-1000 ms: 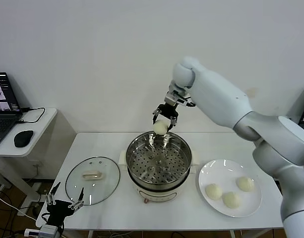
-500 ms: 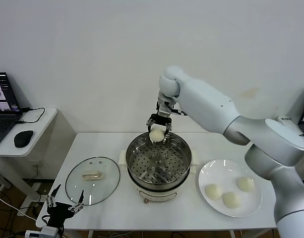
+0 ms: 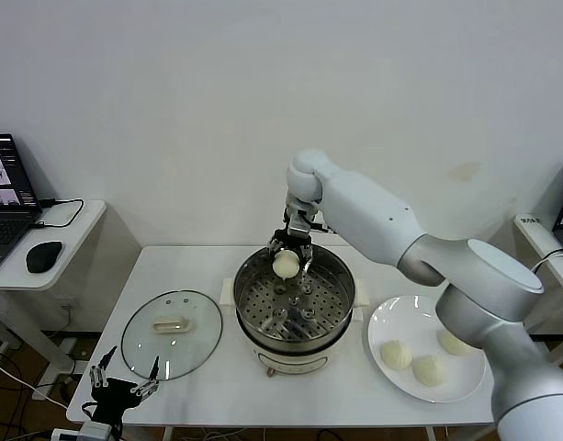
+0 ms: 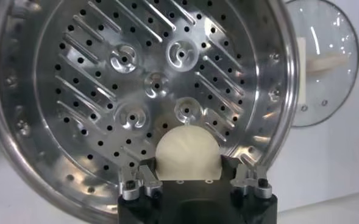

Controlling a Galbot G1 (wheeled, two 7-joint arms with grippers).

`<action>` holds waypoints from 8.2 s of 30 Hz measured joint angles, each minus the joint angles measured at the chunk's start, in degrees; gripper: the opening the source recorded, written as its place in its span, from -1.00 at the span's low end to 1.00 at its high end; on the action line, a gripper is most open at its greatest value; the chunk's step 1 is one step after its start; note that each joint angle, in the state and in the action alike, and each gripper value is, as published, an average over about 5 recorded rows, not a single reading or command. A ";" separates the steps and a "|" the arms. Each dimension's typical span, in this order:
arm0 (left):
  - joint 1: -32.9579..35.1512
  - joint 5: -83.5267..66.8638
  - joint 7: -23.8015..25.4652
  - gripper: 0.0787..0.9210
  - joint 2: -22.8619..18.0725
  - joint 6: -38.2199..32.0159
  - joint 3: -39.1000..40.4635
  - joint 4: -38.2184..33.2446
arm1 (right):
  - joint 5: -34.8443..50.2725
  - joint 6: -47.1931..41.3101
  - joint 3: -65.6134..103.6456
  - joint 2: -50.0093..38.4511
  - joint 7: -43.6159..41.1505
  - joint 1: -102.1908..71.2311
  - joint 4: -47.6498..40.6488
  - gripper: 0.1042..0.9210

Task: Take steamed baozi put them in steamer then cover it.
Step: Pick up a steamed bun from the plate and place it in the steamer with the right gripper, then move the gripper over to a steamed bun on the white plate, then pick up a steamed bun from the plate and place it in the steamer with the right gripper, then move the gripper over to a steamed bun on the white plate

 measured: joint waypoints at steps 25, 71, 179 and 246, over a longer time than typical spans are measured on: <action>-1.31 -0.11 0.38 0.77 0.09 0.16 0.52 0.94 | 0.99 -4.91 0.29 -1.04 0.89 0.58 -0.02 0.76; 0.31 -2.04 1.98 0.77 0.85 2.90 2.12 -3.79 | 25.61 -67.78 9.84 -49.96 3.14 -14.19 42.69 0.76; -2.92 -1.73 1.91 0.77 1.15 2.85 2.78 -2.53 | 30.48 -72.88 -6.04 -47.42 3.25 3.61 42.75 0.26; -3.60 -4.57 0.99 0.77 -1.67 3.08 2.41 -4.31 | 38.16 -79.77 -18.87 -4.21 7.39 7.27 16.17 0.76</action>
